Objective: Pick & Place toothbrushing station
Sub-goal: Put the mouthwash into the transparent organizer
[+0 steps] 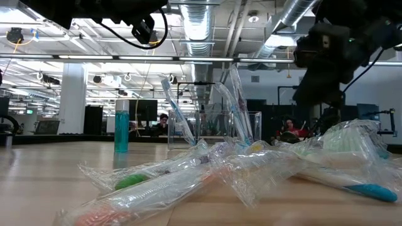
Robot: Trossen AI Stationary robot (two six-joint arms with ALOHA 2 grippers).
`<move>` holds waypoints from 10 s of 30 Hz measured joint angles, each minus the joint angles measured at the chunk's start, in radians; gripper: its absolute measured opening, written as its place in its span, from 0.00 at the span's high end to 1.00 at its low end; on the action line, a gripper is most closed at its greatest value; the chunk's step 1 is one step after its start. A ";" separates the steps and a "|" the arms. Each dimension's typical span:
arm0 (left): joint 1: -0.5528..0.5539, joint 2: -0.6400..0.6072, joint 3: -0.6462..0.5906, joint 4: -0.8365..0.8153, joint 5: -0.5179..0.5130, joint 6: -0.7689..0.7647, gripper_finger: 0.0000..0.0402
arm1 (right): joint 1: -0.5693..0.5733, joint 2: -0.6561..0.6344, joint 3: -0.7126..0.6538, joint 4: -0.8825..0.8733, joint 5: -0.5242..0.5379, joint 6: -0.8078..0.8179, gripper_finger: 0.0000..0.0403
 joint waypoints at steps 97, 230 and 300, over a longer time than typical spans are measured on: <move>0.006 0.000 0.000 0.042 0.001 0.050 0.98 | 0.029 0.352 0.151 -0.358 -0.040 0.430 0.79; 0.006 0.000 0.000 0.040 0.001 0.050 0.98 | 0.269 0.389 0.150 -0.236 -0.027 -0.389 0.66; 0.006 0.000 0.000 0.041 0.001 0.053 0.98 | 0.086 0.444 0.785 -0.991 0.281 -0.613 0.82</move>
